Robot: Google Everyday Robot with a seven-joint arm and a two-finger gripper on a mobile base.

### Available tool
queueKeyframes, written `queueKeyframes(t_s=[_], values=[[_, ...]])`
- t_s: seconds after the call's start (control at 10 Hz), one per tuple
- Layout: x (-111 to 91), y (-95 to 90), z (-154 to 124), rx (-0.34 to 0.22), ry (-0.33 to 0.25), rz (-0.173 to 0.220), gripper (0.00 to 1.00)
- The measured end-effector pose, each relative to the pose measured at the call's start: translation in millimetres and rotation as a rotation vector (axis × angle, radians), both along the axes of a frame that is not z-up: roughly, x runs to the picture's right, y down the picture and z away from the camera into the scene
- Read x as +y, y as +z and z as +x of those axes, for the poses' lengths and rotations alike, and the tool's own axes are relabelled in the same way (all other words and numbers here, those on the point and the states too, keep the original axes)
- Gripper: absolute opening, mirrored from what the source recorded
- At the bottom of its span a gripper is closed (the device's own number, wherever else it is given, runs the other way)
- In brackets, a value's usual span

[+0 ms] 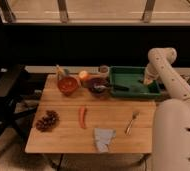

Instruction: Wipe tray with sponge

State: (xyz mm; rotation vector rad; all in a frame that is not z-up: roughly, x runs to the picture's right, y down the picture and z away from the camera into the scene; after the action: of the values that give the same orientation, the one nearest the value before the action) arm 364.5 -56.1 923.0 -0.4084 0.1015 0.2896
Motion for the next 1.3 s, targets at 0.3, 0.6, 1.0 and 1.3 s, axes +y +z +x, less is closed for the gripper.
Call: queueKeyframes(t_s=[0.3,0.6,1.0,1.3], values=[[-8.5,2.6,-37.4,-0.043,-0.067,0.017,0.0],[3.0,2.4,-68.3,-0.103,-0.122,0.01,0.0],[37.3,-6.2,-38.0,-0.087,-0.06,-0.019,0.0],[33.3,-6.3,1.3,-0.034,0.015,0.005,0.0]])
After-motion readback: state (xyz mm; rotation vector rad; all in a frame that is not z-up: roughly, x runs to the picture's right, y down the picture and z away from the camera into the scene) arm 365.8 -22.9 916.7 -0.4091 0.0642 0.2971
